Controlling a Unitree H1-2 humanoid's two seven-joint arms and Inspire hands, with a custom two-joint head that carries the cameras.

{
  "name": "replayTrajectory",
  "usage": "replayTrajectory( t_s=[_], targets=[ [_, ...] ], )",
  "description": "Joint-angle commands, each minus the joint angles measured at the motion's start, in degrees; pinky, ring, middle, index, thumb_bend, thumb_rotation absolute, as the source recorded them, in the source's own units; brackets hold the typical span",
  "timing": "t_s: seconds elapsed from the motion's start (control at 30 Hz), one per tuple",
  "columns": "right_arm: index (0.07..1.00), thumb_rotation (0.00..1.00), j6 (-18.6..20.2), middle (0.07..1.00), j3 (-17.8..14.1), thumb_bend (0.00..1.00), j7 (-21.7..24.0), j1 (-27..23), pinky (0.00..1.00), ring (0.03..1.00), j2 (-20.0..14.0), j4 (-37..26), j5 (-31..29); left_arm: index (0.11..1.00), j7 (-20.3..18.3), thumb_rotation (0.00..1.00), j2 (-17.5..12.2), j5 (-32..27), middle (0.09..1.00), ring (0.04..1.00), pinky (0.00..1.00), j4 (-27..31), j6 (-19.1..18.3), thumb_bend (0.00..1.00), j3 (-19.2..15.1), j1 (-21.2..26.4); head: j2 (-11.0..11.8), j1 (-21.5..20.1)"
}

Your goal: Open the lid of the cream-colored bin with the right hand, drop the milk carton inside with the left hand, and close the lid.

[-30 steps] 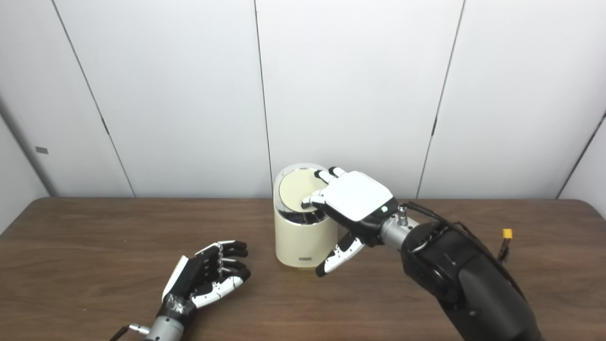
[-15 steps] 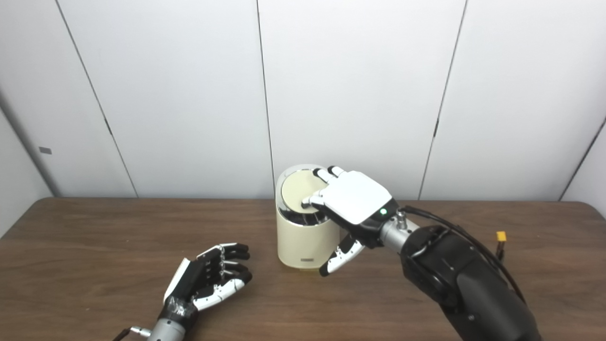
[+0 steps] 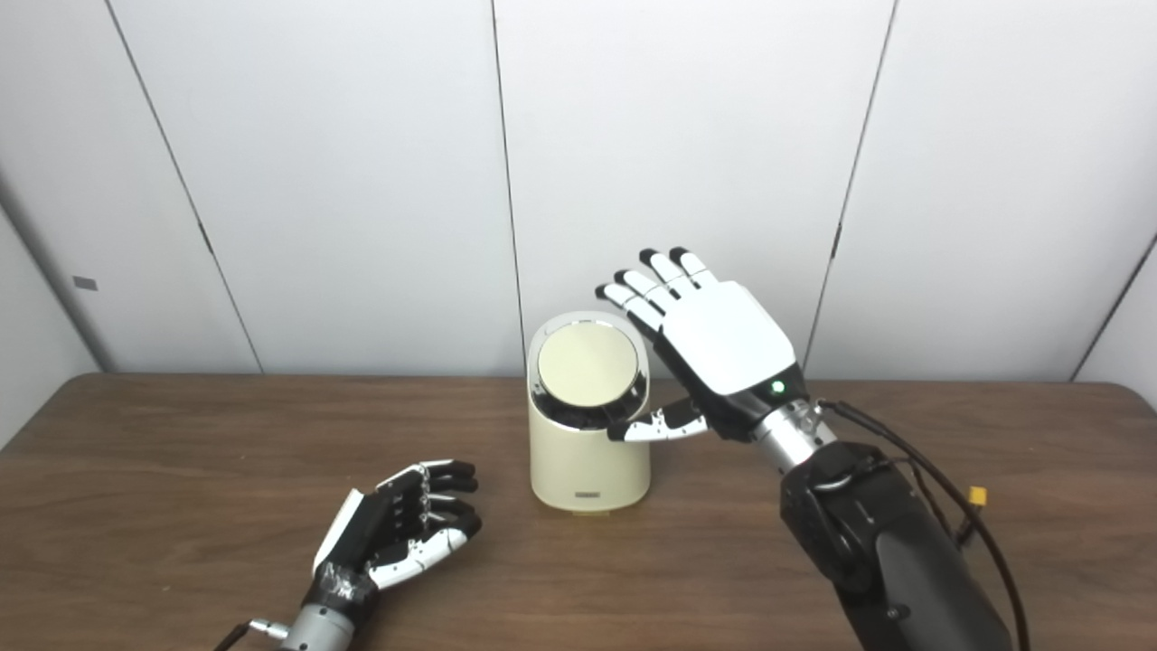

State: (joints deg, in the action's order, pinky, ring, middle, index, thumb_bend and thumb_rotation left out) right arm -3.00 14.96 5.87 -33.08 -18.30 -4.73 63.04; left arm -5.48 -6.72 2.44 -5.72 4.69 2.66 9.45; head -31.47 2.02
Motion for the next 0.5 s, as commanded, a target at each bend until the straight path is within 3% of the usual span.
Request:
replayTrajectory(
  t_s=[0.0, 0.13, 0.23, 0.33, 0.4, 0.47],
  targets=[
    [0.967, 0.51, 1.42, 0.946, -1.54, 0.68, -1.94, -2.03, 0.99, 0.971, 0.03, -0.45, -0.63, 0.741, 0.21, 0.22, -0.57, 0.55, 0.715, 0.627, 0.52, 1.42, 0.31, 0.62, -0.26, 1.37, -0.05, 0.06],
    [0.971, 0.45, 4.94, 0.946, -4.27, 0.74, 1.3, -0.81, 0.91, 0.95, 1.39, -1.08, -6.37, 0.741, -0.02, 0.21, -0.58, 0.34, 0.715, 0.63, 0.53, 1.51, 0.52, 0.63, -0.24, 1.44, -0.04, 0.11],
    [0.984, 0.4, 7.54, 0.958, -6.53, 0.75, 4.73, 0.9, 0.94, 0.954, 2.21, -1.71, -13.52, 0.741, -0.35, 0.21, -0.58, -0.25, 0.716, 0.633, 0.53, 1.67, 0.77, 0.63, -0.34, 1.52, -0.13, 0.25],
    [0.993, 0.35, 9.84, 0.981, -8.79, 0.77, 7.46, 2.59, 0.79, 0.944, 2.97, -1.72, -21.79, 0.748, -0.87, 0.21, -0.71, -0.95, 0.72, 0.639, 0.54, 1.66, 1.83, 0.63, -0.43, 1.73, 0.02, 0.26],
    [0.969, 0.29, 7.66, 0.974, -9.94, 0.79, 7.66, 3.89, 0.72, 0.92, 2.79, -1.06, -28.06, 0.747, -1.13, 0.2, -0.93, -1.2, 0.719, 0.637, 0.53, 1.39, 3.22, 0.63, -0.48, 1.98, -0.1, 0.18],
    [0.942, 0.27, 5.31, 0.942, -10.31, 0.8, 7.37, 4.87, 0.71, 0.885, 2.31, -0.4, -32.03, 0.746, -1.29, 0.21, -1.08, -1.21, 0.716, 0.632, 0.53, 1.21, 4.11, 0.64, -0.59, 2.12, -0.04, 0.16]
  ],
)
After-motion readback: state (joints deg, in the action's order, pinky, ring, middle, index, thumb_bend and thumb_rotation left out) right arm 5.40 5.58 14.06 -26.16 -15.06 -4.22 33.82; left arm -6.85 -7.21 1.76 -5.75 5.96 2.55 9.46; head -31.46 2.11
